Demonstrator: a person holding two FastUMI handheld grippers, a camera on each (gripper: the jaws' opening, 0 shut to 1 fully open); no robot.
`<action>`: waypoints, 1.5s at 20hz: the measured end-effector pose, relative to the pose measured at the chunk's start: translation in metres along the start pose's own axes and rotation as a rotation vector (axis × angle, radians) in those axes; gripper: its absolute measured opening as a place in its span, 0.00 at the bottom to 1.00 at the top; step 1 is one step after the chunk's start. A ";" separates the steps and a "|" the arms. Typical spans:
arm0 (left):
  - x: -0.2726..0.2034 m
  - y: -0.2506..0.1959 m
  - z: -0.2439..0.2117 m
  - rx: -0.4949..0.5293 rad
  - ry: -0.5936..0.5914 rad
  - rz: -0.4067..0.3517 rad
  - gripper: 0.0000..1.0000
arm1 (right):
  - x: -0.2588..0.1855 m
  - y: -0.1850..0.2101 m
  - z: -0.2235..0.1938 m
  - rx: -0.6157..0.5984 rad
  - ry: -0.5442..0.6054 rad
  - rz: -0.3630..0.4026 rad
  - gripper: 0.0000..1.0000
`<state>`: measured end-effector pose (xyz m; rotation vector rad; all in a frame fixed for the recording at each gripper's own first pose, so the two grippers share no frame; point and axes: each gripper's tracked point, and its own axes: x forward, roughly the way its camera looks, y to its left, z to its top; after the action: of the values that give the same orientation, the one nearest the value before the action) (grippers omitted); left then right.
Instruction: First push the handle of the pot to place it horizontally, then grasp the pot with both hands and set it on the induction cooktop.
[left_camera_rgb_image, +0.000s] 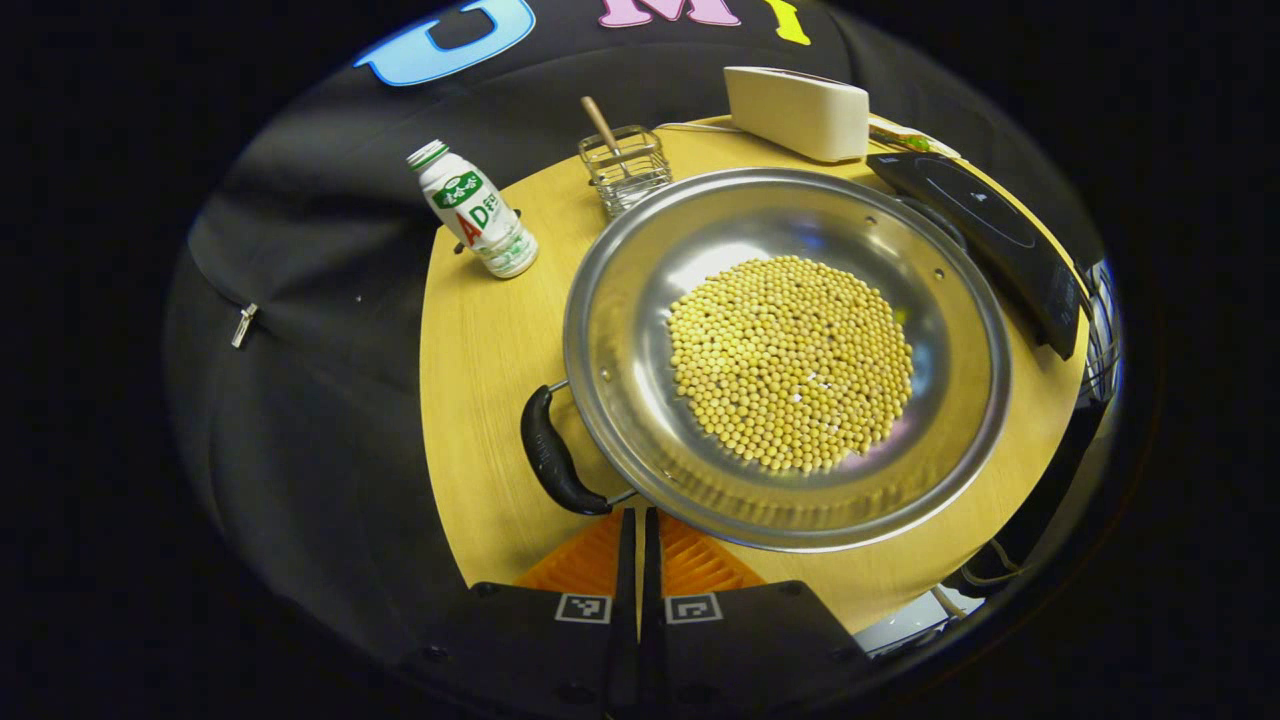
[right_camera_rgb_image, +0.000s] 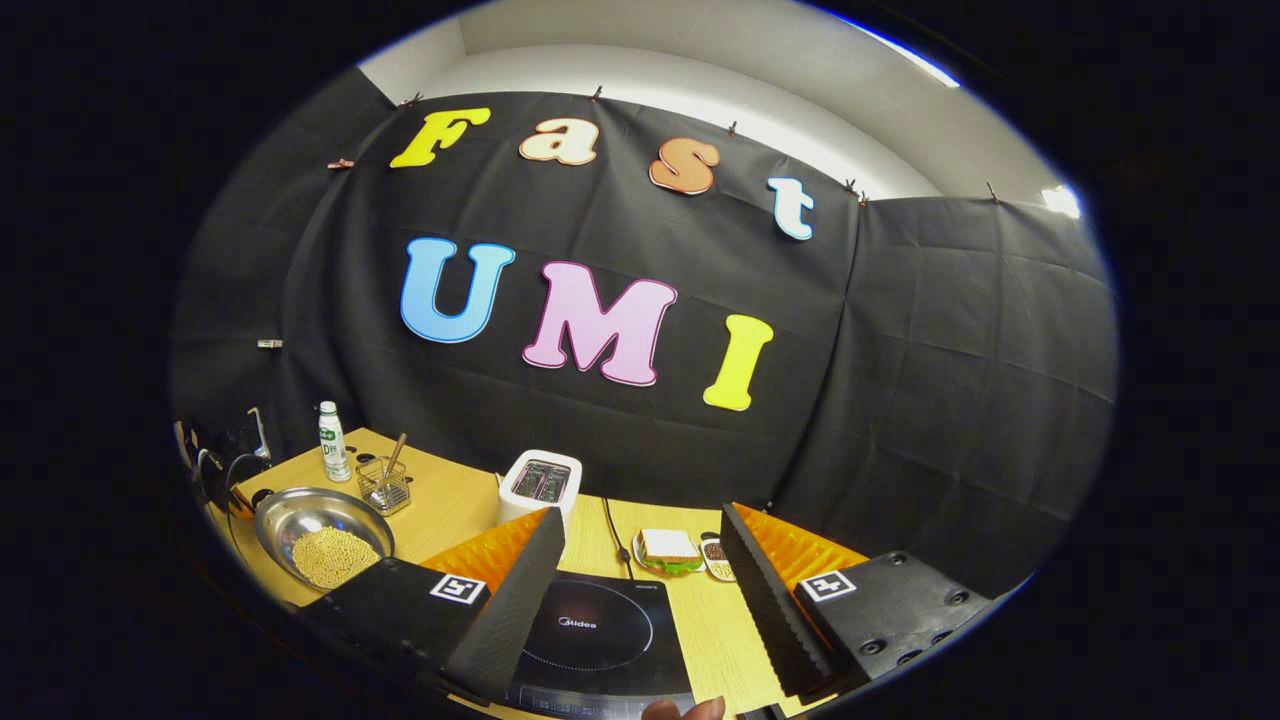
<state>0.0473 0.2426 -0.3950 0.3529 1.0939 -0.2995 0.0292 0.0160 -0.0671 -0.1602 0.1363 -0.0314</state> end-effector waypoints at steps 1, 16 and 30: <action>0.002 0.003 0.001 -0.004 0.000 0.006 0.05 | 0.000 0.002 -0.001 0.000 0.005 0.000 0.98; -0.051 0.028 -0.010 -0.106 -0.204 0.228 0.20 | 0.006 0.066 -0.018 0.002 0.072 0.138 0.98; -0.046 0.033 0.025 -0.572 -0.447 0.134 0.93 | 0.025 0.214 -0.082 0.096 0.294 0.438 0.98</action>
<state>0.0612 0.2645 -0.3385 -0.1505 0.6691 0.0620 0.0470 0.2131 -0.1848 -0.0265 0.4602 0.3762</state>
